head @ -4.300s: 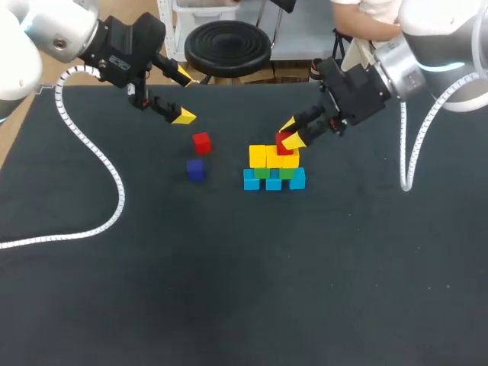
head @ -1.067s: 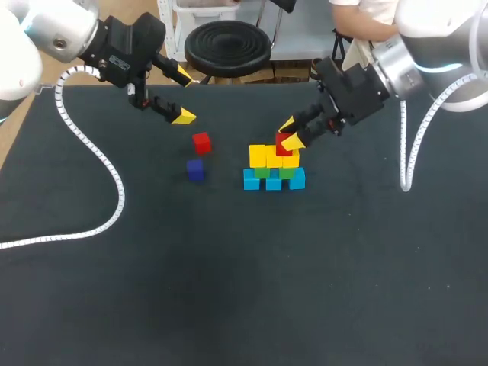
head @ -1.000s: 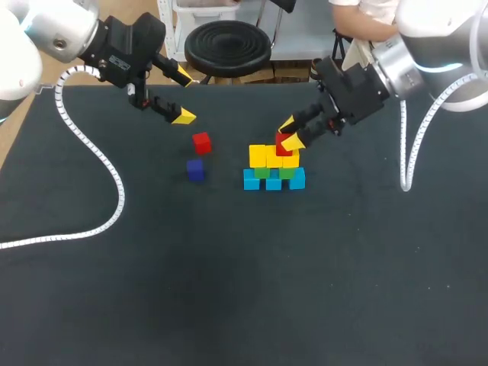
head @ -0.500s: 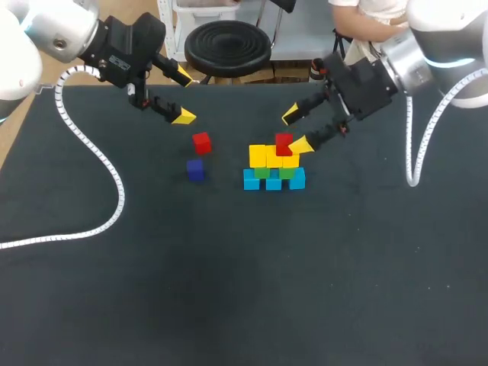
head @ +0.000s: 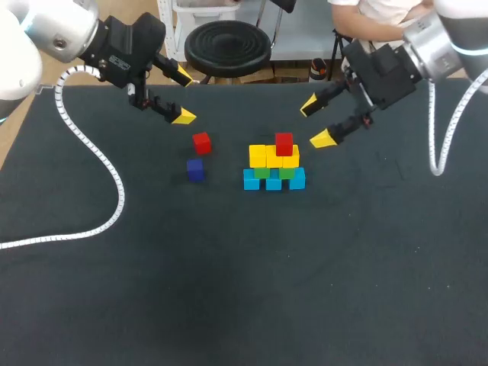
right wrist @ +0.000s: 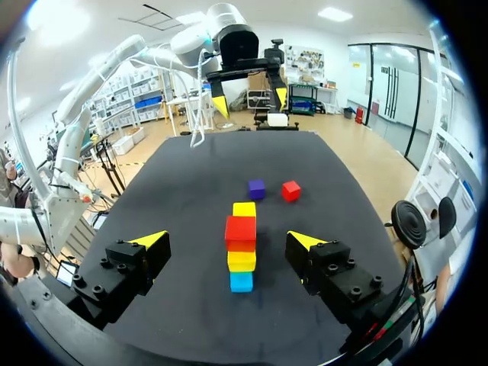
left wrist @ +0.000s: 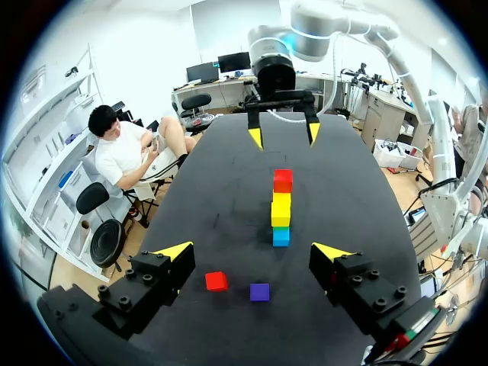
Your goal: Place the blue cubes, place green cubes on the blue cubes, place the yellow cubes on the green cubes, then place the red cubes on the yellow cubes, and place purple cube on the red cubes.
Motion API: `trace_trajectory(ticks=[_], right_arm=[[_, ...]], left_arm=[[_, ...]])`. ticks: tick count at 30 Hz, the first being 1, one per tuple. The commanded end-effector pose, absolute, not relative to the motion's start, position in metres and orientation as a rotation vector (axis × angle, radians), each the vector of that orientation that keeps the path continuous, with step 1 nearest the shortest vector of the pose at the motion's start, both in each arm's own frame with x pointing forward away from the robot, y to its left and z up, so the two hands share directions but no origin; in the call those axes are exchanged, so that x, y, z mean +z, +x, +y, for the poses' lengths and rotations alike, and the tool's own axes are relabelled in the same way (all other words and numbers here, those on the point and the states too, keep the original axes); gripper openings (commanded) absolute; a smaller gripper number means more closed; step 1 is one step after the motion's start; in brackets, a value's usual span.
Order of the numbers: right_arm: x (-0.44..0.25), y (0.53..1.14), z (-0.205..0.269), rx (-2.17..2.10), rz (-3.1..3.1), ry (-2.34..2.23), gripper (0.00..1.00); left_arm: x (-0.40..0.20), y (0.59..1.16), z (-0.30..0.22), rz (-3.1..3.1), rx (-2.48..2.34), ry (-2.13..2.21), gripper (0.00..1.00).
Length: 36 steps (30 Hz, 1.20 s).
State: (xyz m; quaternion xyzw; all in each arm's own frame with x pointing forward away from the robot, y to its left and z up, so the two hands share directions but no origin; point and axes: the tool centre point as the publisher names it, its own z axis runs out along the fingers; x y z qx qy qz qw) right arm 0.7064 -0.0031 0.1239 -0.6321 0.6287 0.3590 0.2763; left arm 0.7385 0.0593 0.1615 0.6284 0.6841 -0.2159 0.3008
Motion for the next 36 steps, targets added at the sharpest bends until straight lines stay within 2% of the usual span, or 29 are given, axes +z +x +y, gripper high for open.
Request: trace_trajectory(ticks=[1,20,36], right_arm=[[0.131,0.696,-0.010,0.939,1.702,-1.688,1.00],[0.128,0.674,-0.039,0.954,1.731,-1.701,1.00],[0.133,0.672,-0.045,0.956,1.711,-1.676,1.00]], left_arm=[[0.161,0.738,0.060,1.813,-0.573,1.667,1.00],[0.161,0.738,0.060,1.813,-0.573,1.667,1.00],[0.161,0.738,0.060,1.813,-0.573,1.667,1.00]])
